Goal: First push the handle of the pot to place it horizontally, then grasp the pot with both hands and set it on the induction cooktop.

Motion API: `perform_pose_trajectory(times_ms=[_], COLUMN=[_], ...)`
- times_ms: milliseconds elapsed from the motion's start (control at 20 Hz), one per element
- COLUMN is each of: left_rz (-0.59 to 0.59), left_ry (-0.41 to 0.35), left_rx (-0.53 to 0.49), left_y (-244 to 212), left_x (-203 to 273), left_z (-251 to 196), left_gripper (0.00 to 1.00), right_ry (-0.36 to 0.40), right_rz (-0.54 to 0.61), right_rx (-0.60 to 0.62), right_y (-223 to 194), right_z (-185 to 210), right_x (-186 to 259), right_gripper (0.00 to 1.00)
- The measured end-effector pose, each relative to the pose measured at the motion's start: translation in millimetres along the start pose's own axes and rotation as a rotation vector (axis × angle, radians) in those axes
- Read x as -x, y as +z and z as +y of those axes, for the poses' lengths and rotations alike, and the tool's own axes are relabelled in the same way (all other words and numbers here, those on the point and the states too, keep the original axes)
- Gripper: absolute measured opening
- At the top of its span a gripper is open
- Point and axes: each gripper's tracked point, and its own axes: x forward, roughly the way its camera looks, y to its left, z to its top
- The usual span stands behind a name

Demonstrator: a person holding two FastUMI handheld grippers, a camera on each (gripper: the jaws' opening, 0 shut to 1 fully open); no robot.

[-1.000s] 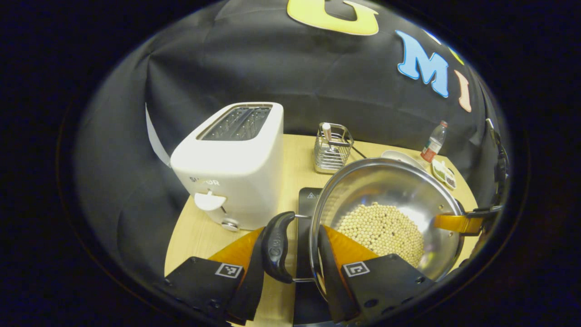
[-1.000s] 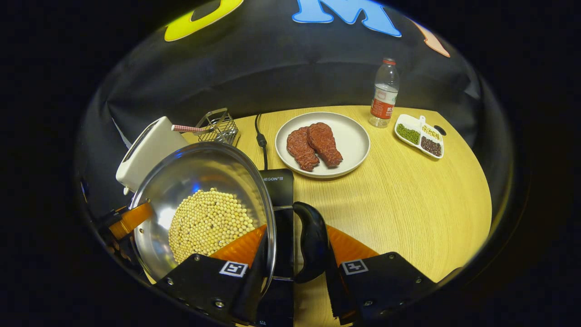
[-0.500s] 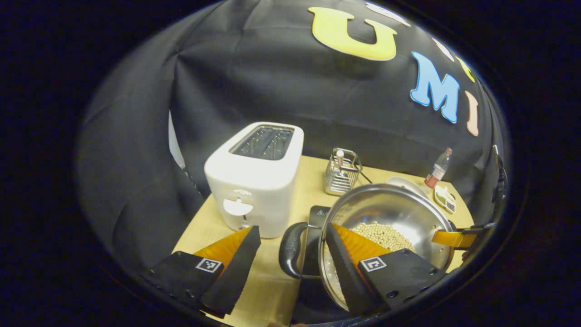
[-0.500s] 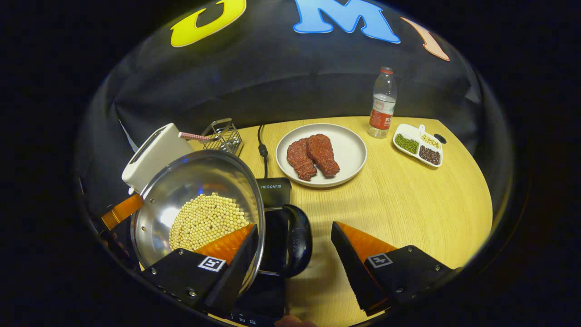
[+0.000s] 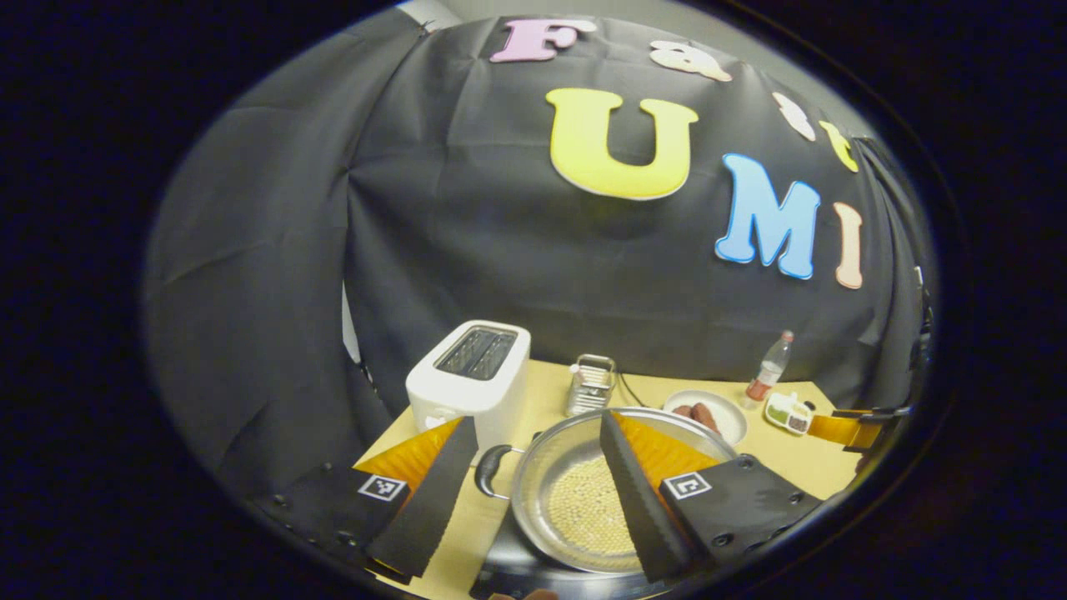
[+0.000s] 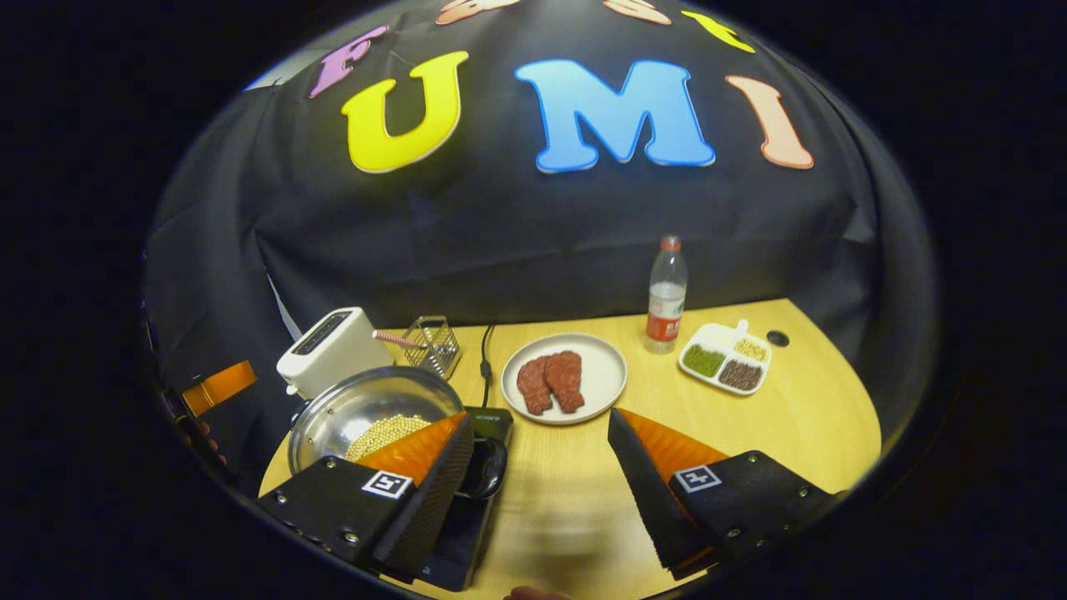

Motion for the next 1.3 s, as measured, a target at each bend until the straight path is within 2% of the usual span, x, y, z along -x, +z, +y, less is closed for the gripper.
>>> perform_pose_trajectory(times_ms=[250, 300, 350, 500, 650, 750, 1000, 1150, 1300], left_rz=[-0.143, -0.169, -0.193, -0.267, -0.322, -0.350, -0.371, -0.370, -0.380], left_ry=[-0.063, -0.073, -0.081, -0.118, -0.131, -0.132, -0.116, -0.112, -0.112], left_rx=[0.003, 0.006, 0.009, 0.017, -0.019, -0.031, -0.042, -0.027, -0.026], left_y=[64.0, 77.0, 88.8, 116.9, 136.7, 144.1, 143.2, 139.5, 141.2], left_x=[67.2, 80.1, 92.8, 134.4, 167.4, 185.2, 207.7, 217.0, 227.3], left_z=[-110.0, -132.0, -152.9, -209.9, -259.3, -284.3, -321.2, -329.4, -322.7], left_gripper=[0.95, 0.99, 0.97, 0.99, 0.95, 0.99, 0.96, 0.96, 0.99], right_ry=[-0.011, -0.016, -0.020, -0.056, -0.073, -0.090, -0.093, -0.066, -0.074], right_rz=[-0.161, -0.189, -0.217, -0.303, -0.341, -0.360, -0.398, -0.397, -0.401], right_rx=[0.025, 0.029, 0.030, 0.014, 0.001, 0.001, 0.027, 0.031, 0.027], right_y=[70.4, 84.0, 97.4, 132.4, 155.0, 166.4, 178.5, 180.0, 179.1], right_z=[-58.7, -70.1, -81.1, -121.6, -154.3, -178.1, -209.9, -211.3, -211.8], right_x=[73.9, 89.0, 105.0, 149.5, 176.3, 193.8, 220.2, 225.4, 234.0], right_gripper=[0.98, 0.98, 0.98, 0.98, 0.98, 0.98, 0.98, 0.98, 0.98])
